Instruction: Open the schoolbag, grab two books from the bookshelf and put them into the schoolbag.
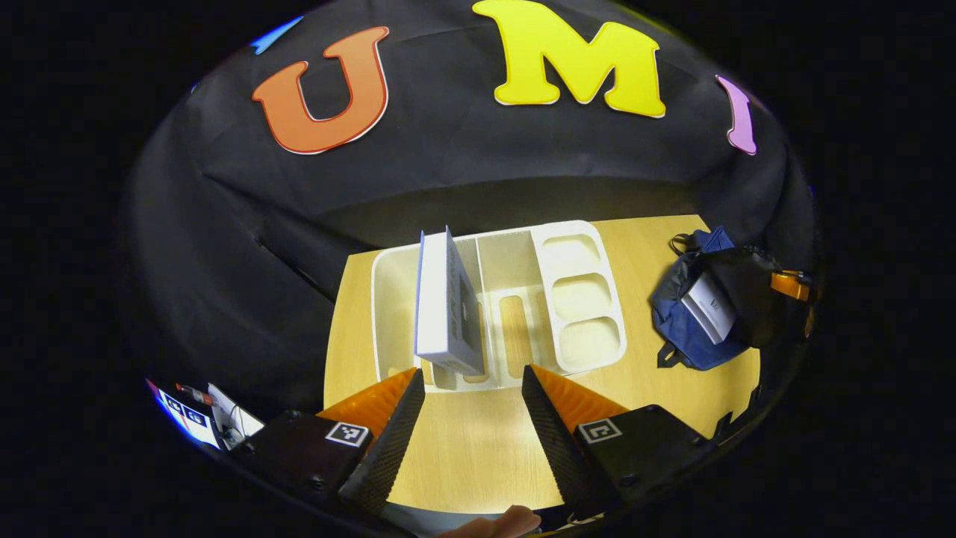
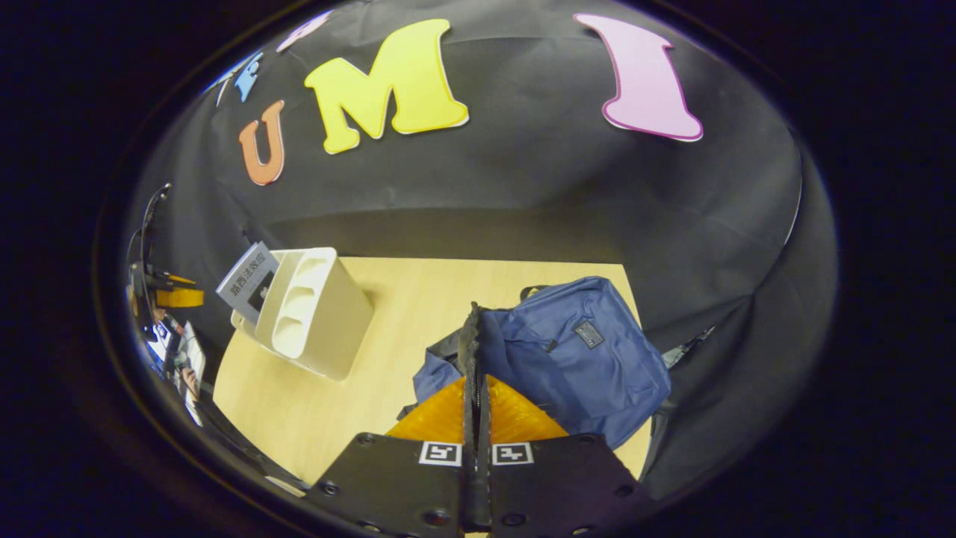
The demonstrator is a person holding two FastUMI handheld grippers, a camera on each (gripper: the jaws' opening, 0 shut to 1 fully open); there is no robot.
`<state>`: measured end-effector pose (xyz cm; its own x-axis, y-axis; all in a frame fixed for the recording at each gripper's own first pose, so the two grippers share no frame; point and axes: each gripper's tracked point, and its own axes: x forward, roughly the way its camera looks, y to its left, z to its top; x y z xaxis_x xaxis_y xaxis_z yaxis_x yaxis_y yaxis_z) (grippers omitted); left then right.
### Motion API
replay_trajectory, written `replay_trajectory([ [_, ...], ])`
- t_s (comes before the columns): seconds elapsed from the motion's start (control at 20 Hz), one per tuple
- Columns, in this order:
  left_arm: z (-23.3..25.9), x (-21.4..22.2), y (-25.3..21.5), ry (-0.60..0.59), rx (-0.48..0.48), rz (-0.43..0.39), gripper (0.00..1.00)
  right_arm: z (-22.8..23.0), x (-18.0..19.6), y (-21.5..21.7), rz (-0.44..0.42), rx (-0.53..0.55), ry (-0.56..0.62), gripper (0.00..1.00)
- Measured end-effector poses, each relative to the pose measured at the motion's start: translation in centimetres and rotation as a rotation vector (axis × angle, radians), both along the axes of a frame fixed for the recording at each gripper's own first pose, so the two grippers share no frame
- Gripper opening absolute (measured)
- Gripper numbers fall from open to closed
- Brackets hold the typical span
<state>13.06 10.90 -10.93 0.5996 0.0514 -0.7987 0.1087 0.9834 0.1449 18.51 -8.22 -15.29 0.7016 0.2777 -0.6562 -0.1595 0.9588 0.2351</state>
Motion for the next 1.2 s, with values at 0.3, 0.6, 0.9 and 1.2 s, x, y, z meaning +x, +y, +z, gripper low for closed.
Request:
replay_trajectory([
  [0.3,-0.1,5.0,2.0,0.066,-0.022,0.019,0.83,0.1,-0.2,-0.1,-0.012,-0.002,0.020,0.00],
  [0.6,-3.2,8.8,3.3,0.163,-0.007,-0.032,0.83,0.1,-0.2,-0.1,-0.026,-0.030,0.039,0.00],
  [0.9,-7.8,10.7,4.2,0.272,-0.020,-0.011,0.84,-0.2,-0.4,0.5,-0.051,-0.029,0.066,0.00],
  [1.2,-11.3,11.0,4.2,0.379,-0.056,0.035,0.59,-0.8,-0.6,1.2,-0.052,-0.035,0.078,0.00],
])
